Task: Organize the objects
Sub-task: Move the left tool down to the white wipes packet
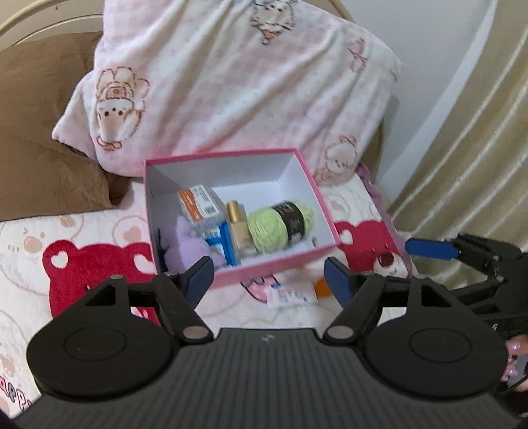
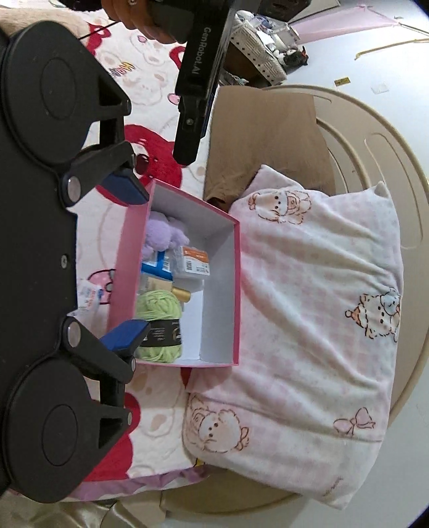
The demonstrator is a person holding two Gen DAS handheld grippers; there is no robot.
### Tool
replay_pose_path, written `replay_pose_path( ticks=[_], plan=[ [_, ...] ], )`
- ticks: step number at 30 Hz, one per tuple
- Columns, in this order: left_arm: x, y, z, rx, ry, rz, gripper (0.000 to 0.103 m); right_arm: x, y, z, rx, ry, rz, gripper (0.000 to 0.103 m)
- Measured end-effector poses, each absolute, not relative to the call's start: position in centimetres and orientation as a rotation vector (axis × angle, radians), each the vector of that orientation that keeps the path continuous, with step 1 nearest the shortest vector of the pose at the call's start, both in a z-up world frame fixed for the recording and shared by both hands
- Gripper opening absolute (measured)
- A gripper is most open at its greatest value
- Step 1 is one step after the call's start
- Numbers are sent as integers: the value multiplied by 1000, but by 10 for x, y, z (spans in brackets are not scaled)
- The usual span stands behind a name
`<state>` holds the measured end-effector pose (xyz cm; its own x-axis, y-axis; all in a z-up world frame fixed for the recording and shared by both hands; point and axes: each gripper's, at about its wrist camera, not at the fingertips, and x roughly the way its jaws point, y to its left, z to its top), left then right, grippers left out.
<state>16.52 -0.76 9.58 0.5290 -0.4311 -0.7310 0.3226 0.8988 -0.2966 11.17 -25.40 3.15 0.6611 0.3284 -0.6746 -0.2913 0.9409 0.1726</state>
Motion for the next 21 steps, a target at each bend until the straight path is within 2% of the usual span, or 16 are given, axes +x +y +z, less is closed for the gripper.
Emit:
replay_pose_path(
  ticks=[8,12,14,21],
  plan=[
    [136,-29,80,-123,931,-512,85,74,-264,15,-5,774,377,81],
    [127,-38,63,-114,930,-524,86,63,-266,-5,0,769,403,81],
    [124,-42,51,-106,930,-521,92,59,-266,-17,4,761,414,81],
    [124,-46,5,-54,966,-464,92,63,-260,-65,-24,755,437,84]
  ],
)
